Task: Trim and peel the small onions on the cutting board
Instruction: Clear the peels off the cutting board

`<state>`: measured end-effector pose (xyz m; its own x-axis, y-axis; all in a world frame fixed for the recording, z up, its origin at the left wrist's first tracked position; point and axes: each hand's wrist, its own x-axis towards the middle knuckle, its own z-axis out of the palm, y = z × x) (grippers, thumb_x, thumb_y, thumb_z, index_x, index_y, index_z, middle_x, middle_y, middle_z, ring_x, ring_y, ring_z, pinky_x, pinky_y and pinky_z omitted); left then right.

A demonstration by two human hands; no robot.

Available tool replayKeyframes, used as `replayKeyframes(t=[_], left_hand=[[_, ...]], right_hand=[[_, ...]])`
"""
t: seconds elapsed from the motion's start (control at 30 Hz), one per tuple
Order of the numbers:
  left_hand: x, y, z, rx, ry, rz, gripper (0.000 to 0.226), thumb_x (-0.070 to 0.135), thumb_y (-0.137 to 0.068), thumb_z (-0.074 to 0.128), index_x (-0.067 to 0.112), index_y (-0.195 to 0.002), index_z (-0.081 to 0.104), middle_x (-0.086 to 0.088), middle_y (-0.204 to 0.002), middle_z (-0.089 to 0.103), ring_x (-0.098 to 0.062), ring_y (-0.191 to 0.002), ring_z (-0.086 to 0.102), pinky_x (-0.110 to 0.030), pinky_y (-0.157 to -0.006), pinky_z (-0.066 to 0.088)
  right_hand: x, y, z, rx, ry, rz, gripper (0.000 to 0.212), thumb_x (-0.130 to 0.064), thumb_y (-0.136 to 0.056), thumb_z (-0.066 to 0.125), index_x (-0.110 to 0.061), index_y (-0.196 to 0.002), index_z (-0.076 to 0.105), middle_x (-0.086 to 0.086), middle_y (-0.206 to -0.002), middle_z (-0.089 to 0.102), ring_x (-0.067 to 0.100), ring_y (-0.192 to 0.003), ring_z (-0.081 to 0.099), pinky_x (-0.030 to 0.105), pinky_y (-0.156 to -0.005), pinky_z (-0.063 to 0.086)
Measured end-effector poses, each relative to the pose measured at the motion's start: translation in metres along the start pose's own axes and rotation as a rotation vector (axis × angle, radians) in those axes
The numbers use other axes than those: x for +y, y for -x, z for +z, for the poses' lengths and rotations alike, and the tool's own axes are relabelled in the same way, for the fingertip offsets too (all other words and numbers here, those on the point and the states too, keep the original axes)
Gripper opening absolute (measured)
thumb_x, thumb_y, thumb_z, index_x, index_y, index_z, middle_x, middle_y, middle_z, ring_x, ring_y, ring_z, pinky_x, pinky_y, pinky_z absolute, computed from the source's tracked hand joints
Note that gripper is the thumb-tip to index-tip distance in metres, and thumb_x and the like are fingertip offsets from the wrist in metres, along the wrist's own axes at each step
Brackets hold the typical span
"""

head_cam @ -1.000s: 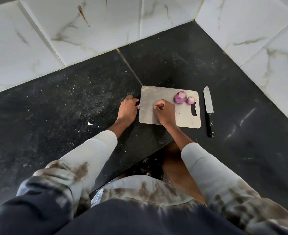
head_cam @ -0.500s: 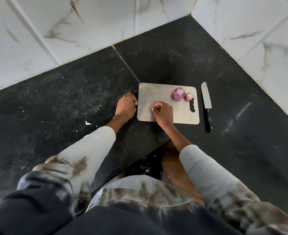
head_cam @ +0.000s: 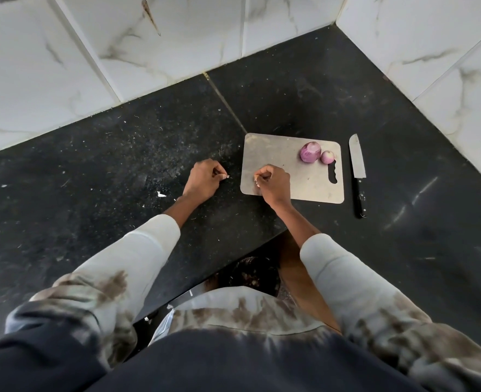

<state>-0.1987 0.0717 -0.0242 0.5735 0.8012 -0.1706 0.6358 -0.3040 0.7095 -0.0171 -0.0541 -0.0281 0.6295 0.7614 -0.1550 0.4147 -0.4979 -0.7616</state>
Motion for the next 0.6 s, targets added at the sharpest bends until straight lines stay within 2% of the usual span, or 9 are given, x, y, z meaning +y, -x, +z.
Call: replayKeyframes(t=[0.1,0.17,0.2,0.27,0.33,0.43,0.5,0.6], left_hand=[[0.013,0.003,0.006,-0.002,0.055,-0.006,0.006,0.014,-0.095,0.078,0.02,-0.093,0.077,0.003,-0.097,0.076,-0.006,-0.087,0.069,-0.029,-0.085,0.059],[0.024,0.006,0.012,-0.056,0.152,-0.02,0.006,0.011,-0.094,0.078,0.017,-0.092,0.078,-0.001,-0.09,0.078,-0.011,-0.081,0.072,-0.034,-0.082,0.063],[0.032,0.009,0.016,-0.096,0.211,-0.03,0.005,0.01,-0.094,0.078,0.014,-0.093,0.078,-0.004,-0.089,0.079,-0.014,-0.081,0.074,-0.036,-0.082,0.065],[0.047,0.018,0.027,-0.161,0.325,-0.046,0.002,0.008,-0.095,0.077,0.008,-0.097,0.078,-0.01,-0.091,0.079,-0.022,-0.085,0.077,-0.038,-0.081,0.066],[0.064,0.031,0.042,-0.208,0.404,-0.053,0.003,0.007,-0.096,0.075,0.006,-0.099,0.076,-0.013,-0.093,0.079,-0.023,-0.085,0.078,-0.036,-0.08,0.066],[0.086,0.057,0.07,-0.223,0.494,-0.077,0.002,0.005,-0.097,0.075,0.006,-0.098,0.074,-0.008,-0.093,0.078,-0.021,-0.081,0.078,-0.031,-0.077,0.066],[0.096,0.077,0.092,-0.218,0.51,-0.09,0.004,0.004,-0.096,0.075,0.008,-0.095,0.074,-0.005,-0.091,0.079,-0.023,-0.08,0.079,-0.034,-0.077,0.067],[0.105,0.109,0.122,-0.196,0.49,-0.103,0.001,0.007,-0.095,0.076,0.006,-0.095,0.075,-0.005,-0.089,0.079,-0.026,-0.078,0.079,-0.037,-0.077,0.067]], right_hand=[[-0.002,0.004,-0.005,-0.026,-0.119,0.101,0.008,-0.015,-0.095,0.077,-0.012,-0.102,0.079,-0.002,-0.097,0.079,0.009,-0.087,0.073,0.03,-0.085,0.063],[-0.003,0.009,-0.011,-0.103,-0.345,0.221,0.012,-0.007,-0.095,0.075,-0.008,-0.107,0.078,0.005,-0.101,0.079,0.015,-0.09,0.076,0.025,-0.079,0.064],[-0.002,0.012,-0.016,-0.15,-0.461,0.261,0.014,-0.002,-0.095,0.074,-0.005,-0.108,0.077,0.007,-0.102,0.079,0.018,-0.093,0.076,0.024,-0.079,0.063],[0.003,0.018,-0.025,-0.222,-0.606,0.309,0.013,0.003,-0.096,0.071,-0.003,-0.107,0.076,0.011,-0.102,0.078,0.023,-0.096,0.077,0.028,-0.085,0.064],[0.014,0.026,-0.035,-0.256,-0.66,0.335,0.011,0.004,-0.097,0.068,-0.002,-0.104,0.074,0.014,-0.101,0.078,0.025,-0.095,0.077,0.033,-0.089,0.064],[0.038,0.045,-0.052,-0.256,-0.671,0.364,0.01,0.004,-0.097,0.067,-0.003,-0.099,0.073,0.013,-0.095,0.077,0.025,-0.092,0.075,0.032,-0.086,0.062],[0.056,0.064,-0.065,-0.25,-0.658,0.366,0.012,0.004,-0.097,0.066,-0.004,-0.096,0.074,0.012,-0.093,0.077,0.024,-0.09,0.075,0.033,-0.085,0.06],[0.081,0.098,-0.08,-0.251,-0.658,0.347,0.013,0.004,-0.099,0.062,0.004,-0.104,0.074,0.017,-0.098,0.076,0.023,-0.09,0.074,0.031,-0.084,0.06]])
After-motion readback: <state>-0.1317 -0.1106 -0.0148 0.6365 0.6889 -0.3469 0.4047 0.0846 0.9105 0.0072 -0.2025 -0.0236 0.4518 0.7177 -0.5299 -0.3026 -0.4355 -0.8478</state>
